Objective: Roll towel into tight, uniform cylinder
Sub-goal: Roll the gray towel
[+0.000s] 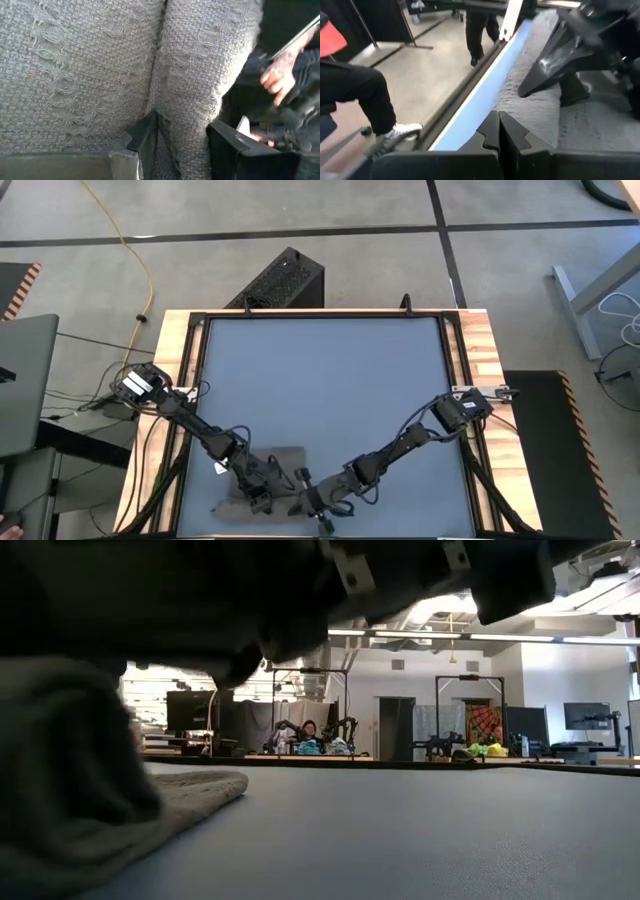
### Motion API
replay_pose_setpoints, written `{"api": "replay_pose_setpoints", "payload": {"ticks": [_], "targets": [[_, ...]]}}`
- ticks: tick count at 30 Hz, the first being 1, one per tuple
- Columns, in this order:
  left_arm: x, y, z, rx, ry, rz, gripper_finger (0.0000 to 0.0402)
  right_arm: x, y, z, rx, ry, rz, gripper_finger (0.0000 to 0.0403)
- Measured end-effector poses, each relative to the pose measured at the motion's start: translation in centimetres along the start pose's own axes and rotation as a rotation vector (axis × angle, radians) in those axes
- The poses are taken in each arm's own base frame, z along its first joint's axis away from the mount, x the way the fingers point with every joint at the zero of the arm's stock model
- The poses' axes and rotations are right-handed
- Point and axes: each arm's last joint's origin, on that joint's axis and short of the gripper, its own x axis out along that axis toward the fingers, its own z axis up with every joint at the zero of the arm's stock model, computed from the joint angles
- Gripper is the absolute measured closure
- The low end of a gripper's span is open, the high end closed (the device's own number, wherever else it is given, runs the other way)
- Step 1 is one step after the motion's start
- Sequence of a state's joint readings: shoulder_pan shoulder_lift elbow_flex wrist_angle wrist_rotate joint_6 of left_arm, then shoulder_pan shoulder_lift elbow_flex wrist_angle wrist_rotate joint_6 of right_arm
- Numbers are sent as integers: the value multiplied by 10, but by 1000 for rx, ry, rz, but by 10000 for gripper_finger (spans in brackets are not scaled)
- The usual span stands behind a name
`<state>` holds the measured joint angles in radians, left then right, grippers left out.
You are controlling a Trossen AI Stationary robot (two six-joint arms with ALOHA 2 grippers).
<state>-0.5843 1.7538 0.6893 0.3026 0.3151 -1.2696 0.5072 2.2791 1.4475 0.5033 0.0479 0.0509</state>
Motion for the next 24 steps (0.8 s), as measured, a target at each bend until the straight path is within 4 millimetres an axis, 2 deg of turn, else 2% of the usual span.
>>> {"api": "replay_pose_setpoints", "payload": {"ticks": [8,13,24], "targets": [[-2,2,10,-40,-104,16,273,0,-22,-12,41,125,-105,385],[-3,3,12,-29,-154,31,273,-3,-39,-19,143,220,-160,385],[-3,4,11,48,-131,47,273,-4,-42,-23,148,272,-166,385]]}}
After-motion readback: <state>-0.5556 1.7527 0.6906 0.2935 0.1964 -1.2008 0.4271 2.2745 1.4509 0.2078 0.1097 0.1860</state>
